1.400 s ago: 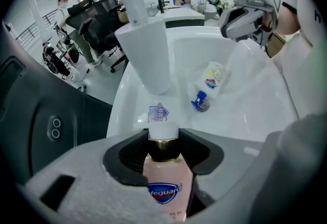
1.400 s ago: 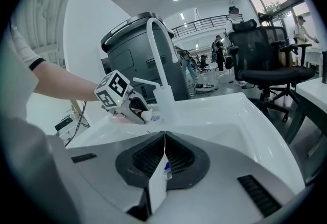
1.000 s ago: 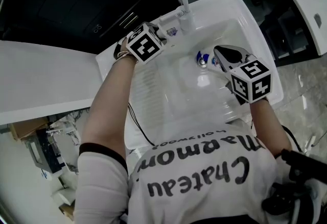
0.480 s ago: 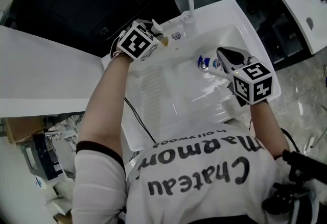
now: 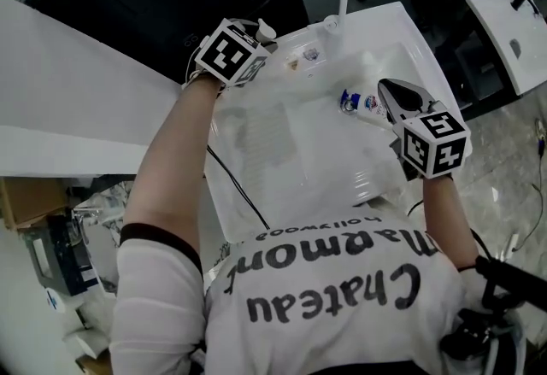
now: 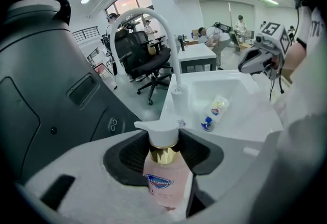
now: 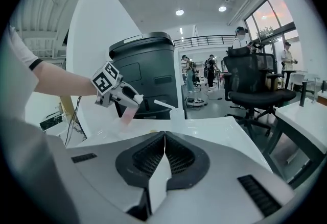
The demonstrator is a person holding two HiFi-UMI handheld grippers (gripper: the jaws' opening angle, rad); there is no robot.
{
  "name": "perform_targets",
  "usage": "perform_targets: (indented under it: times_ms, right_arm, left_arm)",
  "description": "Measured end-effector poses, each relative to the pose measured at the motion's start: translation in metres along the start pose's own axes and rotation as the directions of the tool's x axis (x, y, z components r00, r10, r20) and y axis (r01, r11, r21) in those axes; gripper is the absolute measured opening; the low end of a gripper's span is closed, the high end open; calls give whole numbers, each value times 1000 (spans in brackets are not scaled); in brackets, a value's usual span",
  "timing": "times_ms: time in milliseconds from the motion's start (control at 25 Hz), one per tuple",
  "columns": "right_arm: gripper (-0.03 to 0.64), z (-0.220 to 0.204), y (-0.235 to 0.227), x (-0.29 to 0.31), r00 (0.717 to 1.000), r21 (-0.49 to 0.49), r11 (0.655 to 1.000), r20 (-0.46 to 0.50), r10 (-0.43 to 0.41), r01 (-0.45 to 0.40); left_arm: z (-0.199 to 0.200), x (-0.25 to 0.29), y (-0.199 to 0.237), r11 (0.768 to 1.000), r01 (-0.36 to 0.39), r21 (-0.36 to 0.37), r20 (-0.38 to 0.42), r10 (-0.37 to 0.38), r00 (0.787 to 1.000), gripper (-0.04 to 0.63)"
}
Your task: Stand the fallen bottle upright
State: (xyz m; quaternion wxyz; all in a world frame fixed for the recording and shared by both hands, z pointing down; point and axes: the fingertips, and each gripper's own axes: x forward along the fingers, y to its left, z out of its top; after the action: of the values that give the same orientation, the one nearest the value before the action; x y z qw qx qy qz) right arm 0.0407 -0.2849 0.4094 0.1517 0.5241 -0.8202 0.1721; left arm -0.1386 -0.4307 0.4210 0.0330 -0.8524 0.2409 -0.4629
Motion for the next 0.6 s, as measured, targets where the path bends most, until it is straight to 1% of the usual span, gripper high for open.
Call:
perform_targets:
  times_ms: [200,280,360,600]
  right_arm:
    - [14,6,18,-3,1000,-18,1000,-3,-10,10]
    - [14,10,28,-6,1000,-34,999,-6,-15,15]
    - [14,13,34,-8,1000,-45,999,-3,-18,17]
    - [14,22,31,-6,1000,-77,997,8,-13,13]
  left_arm:
    - [-1,-20,5,999,-16,30,14,16,1000,191]
    - [-2,-32,9,1000,-21,7,34,21,999,190]
    - [-3,-42,13,999,-26,-32,62,28,998,190]
    - [-5,-51,25,993,-40,-114,105,52,993,190]
